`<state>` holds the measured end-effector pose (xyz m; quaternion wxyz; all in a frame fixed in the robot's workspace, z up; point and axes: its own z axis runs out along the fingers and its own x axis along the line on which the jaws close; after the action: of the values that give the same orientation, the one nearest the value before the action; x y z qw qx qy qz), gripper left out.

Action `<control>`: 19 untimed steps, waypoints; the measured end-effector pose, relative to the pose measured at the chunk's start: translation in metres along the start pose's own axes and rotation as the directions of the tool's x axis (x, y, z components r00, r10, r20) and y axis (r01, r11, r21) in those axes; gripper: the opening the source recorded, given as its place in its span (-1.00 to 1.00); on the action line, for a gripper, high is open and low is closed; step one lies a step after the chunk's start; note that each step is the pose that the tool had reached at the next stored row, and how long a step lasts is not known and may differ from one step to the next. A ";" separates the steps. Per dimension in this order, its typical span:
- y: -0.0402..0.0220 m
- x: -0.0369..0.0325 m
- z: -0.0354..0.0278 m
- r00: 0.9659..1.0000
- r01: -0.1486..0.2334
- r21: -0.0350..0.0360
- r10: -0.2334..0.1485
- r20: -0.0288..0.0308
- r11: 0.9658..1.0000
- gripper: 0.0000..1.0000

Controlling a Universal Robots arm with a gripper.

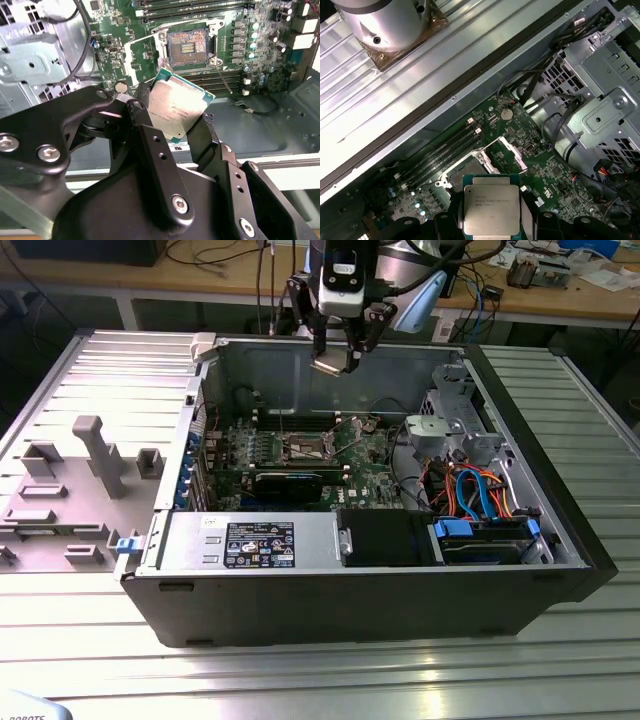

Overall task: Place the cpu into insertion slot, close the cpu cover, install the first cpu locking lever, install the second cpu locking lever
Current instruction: 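Place the cpu into insertion slot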

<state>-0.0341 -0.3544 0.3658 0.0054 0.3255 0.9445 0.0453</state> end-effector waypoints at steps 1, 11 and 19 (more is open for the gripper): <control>0.0000 0.0000 0.0004 1.000 -0.025 -0.001 0.025 0.002 1.000 0.08; -0.0002 -0.0001 0.0024 0.986 -0.164 -0.004 0.164 0.014 0.986 0.08; -0.0003 -0.0001 0.0032 0.970 -0.244 -0.008 0.244 0.021 0.970 0.08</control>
<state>-0.0341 -0.3544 0.3625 0.0110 0.4396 0.8970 0.0444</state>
